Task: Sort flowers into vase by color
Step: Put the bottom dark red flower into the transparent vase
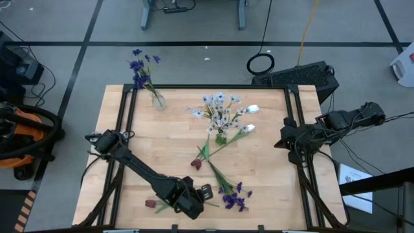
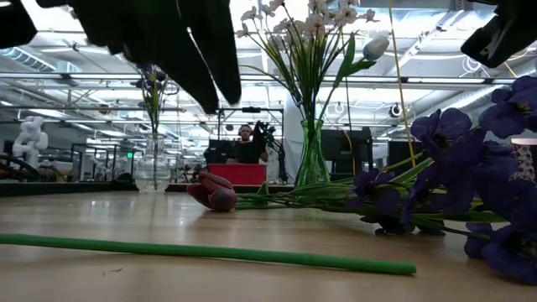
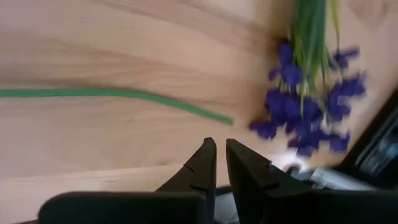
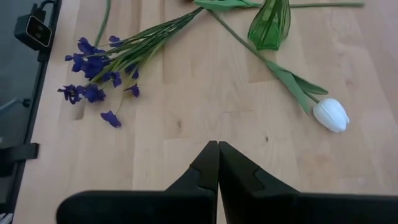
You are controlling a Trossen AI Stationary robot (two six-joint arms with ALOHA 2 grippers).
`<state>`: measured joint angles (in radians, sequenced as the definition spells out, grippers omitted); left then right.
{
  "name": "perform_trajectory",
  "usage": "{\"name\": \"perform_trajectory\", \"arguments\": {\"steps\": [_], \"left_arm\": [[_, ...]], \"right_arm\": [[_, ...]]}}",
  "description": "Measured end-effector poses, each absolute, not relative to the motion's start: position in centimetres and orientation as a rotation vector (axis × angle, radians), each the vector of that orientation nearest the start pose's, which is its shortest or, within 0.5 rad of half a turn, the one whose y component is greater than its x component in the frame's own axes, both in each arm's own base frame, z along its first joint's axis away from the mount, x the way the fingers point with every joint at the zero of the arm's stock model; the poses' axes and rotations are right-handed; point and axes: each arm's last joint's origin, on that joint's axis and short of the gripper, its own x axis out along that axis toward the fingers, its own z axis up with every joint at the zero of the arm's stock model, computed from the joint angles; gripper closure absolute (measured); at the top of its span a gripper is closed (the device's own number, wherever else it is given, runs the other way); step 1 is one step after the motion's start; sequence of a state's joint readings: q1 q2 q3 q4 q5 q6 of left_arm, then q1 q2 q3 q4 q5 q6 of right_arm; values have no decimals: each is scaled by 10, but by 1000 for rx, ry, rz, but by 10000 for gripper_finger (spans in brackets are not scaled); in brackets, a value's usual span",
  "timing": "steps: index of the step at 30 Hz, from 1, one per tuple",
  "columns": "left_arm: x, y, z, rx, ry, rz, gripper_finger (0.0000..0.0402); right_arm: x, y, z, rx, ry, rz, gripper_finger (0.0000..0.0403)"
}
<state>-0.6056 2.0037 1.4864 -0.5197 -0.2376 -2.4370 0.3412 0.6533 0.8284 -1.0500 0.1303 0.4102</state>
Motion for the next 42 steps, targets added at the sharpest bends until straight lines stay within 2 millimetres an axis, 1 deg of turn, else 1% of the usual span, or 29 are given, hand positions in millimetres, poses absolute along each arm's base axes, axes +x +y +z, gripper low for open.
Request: {"name": "perform_trajectory", "arguments": {"steps": [4,9,16,20,24,26,29,31,33,37,42], "left_arm": [[356,-231,192,-1865,743,926,360],[356,-229,192,-1877,742,940,359],[349,-227,188,-1859,836,1049,359],[351,-226,186,-1885,887,1057,359],[353,-224,179,-1870,885,1082,359],[354,-224,172,-1835,876,1093,359],[357,-227,158,-1768,896,1069,359],[357,-231,152,-1749,948,1054,359],[357,-235,152,-1729,978,1000,359],[359,-236,154,-1666,1010,907,359],[365,-234,156,-1520,1045,736,359]], "right_arm": [[98,31,292,171,873,24,403],[98,31,292,163,870,28,403],[98,31,292,142,869,39,403],[98,31,292,128,868,46,403],[98,31,292,125,868,47,403],[98,31,292,124,868,48,403],[98,31,292,124,867,48,403],[98,31,292,124,867,48,403],[98,31,292,125,867,48,403],[98,31,292,130,866,46,403],[99,31,293,167,862,28,403]]}}
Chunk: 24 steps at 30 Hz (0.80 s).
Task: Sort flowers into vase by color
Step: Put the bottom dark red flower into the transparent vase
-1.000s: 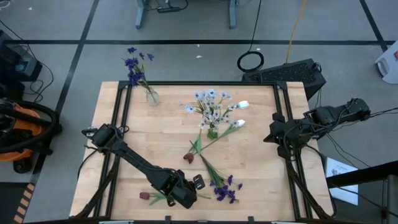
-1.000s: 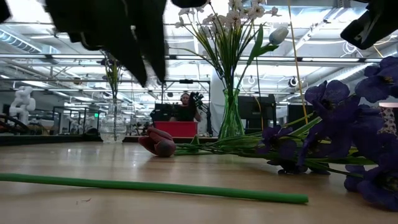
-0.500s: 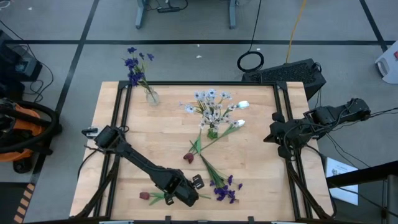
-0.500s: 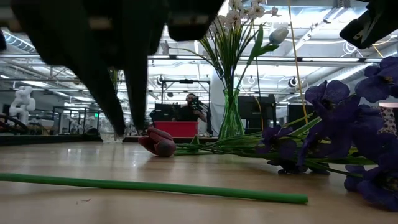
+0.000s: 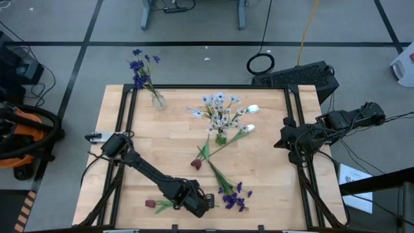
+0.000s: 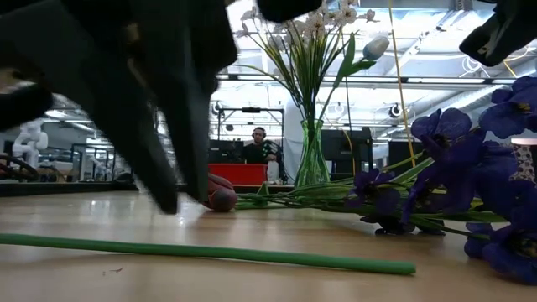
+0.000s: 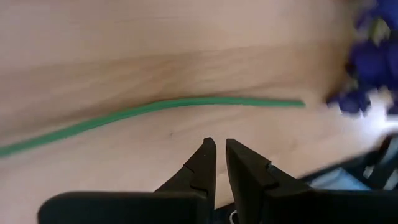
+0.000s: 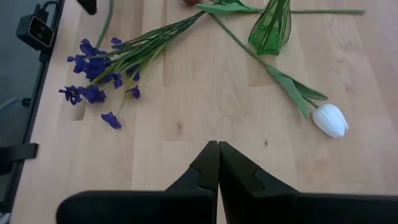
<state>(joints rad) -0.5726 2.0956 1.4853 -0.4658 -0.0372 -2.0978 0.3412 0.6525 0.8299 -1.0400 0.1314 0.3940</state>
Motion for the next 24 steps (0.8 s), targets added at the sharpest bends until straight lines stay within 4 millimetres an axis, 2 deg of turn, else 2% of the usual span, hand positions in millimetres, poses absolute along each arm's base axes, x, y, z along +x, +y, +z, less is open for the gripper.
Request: {"name": "perform_trajectory", "arguments": {"steps": [9,18,24], "left_arm": [[385,-224,163,-1246,1047,357,359],[396,-203,163,-1011,1003,275,354],[399,-199,164,-882,1006,185,307]], "right_arm": [[102,32,295,263,821,-15,403],[103,30,296,359,784,-120,403],[103,30,297,413,771,-155,403]]}}
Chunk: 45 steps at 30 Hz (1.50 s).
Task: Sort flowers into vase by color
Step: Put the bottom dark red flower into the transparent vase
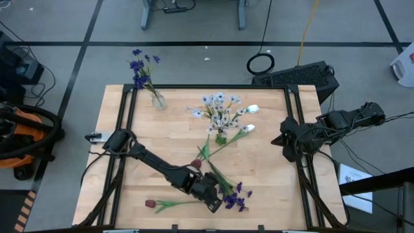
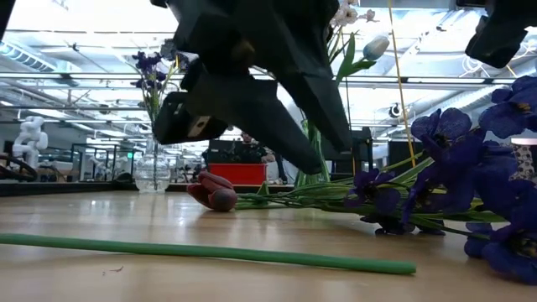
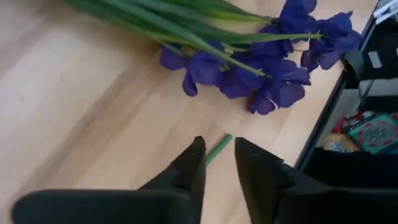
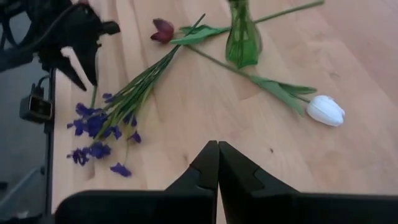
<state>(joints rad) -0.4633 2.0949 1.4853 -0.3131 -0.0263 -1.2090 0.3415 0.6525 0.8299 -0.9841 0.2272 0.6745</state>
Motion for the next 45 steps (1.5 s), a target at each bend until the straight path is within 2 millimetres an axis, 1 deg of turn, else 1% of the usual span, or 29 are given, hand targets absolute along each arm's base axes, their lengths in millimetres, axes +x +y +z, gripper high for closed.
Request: {"name": "perform_trajectory", "arguments": {"steps": [3,5,8,11,16,18,21,23,27,29,31,33,35,38,40,42,45], "left_arm": [[397,-196,162,-789,1043,141,278],[393,-195,159,-715,1115,100,272],[381,-195,154,-687,1293,63,276],[363,-202,150,-636,1437,91,290],[337,-224,147,-508,1554,78,307],[327,-232,147,-432,1571,65,308],[312,-240,146,-309,1579,127,309],[304,-244,146,-230,1582,137,309],[292,-251,143,-61,1590,8,315],[287,-255,141,69,1583,-98,333],[284,-257,141,199,1577,-203,363],[281,-255,141,284,1590,-245,387],[280,-250,141,376,1620,-297,391],[278,-240,141,604,1658,-417,392],[278,-229,141,778,1692,-463,392],[278,-213,142,969,1756,-480,393],[284,-190,148,1201,1810,-501,394]], "right_arm": [[104,29,297,440,758,-180,403],[105,30,298,458,744,-181,403],[106,30,299,478,729,-182,403],[107,30,299,494,716,-217,403],[110,30,298,519,719,-253,403],[113,31,296,526,727,-262,403],[118,33,295,536,732,-270,403],[122,35,294,536,733,-270,403],[133,39,294,543,717,-263,403],[138,40,293,545,711,-260,403],[144,42,292,547,709,-260,403],[149,44,290,548,712,-262,403],[154,46,289,550,711,-262,403],[161,49,285,568,720,-274,403],[165,50,283,581,727,-285,403],[169,51,281,589,738,-290,403],[173,53,277,602,752,-308,403]]}}
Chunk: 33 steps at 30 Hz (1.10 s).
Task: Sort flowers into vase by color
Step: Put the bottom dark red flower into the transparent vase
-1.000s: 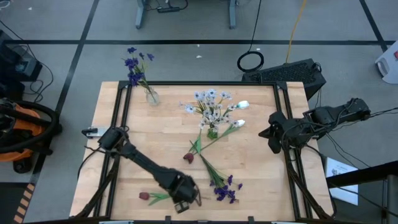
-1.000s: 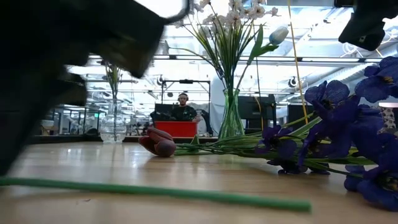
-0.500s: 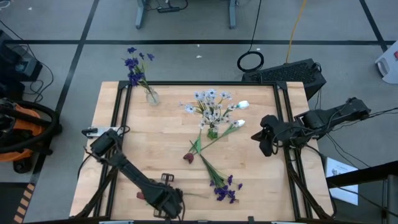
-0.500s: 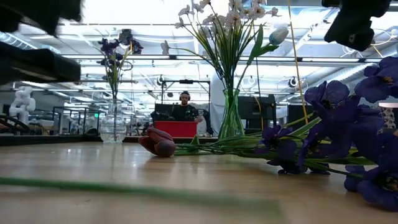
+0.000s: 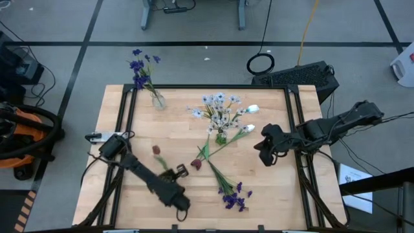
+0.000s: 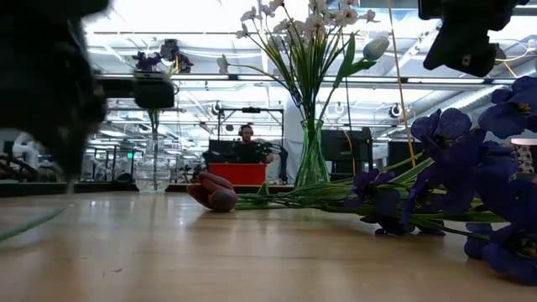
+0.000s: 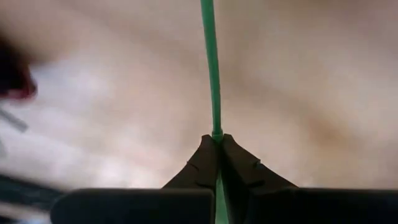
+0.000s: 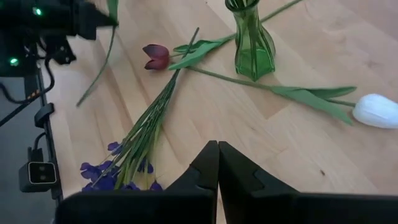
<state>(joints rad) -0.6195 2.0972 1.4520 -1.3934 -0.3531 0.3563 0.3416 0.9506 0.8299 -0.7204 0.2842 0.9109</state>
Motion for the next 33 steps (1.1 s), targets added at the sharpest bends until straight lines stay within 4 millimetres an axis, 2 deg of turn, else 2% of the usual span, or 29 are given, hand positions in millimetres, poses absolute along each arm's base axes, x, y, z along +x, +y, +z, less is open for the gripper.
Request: {"name": "perform_trajectory", "arguments": {"steps": [3,7,11,16,23,26,29,33], "left_arm": [[296,-169,148,1278,1834,-560,394],[322,-143,142,1173,1758,-519,394],[334,-114,141,1078,1785,-459,388],[340,-91,141,908,1830,-318,351],[333,-77,145,670,1968,-259,311],[325,-75,149,578,2060,-108,308],[318,-75,154,443,2112,168,307],[315,-84,155,231,2031,550,306]], "right_arm": [[176,54,274,607,767,-322,403],[181,56,272,616,762,-320,403],[185,57,274,632,732,-304,403],[186,58,274,635,726,-301,403],[186,58,274,610,729,-291,403],[185,57,274,596,733,-288,403],[185,57,273,580,742,-287,403],[183,57,272,565,765,-295,403]]}}
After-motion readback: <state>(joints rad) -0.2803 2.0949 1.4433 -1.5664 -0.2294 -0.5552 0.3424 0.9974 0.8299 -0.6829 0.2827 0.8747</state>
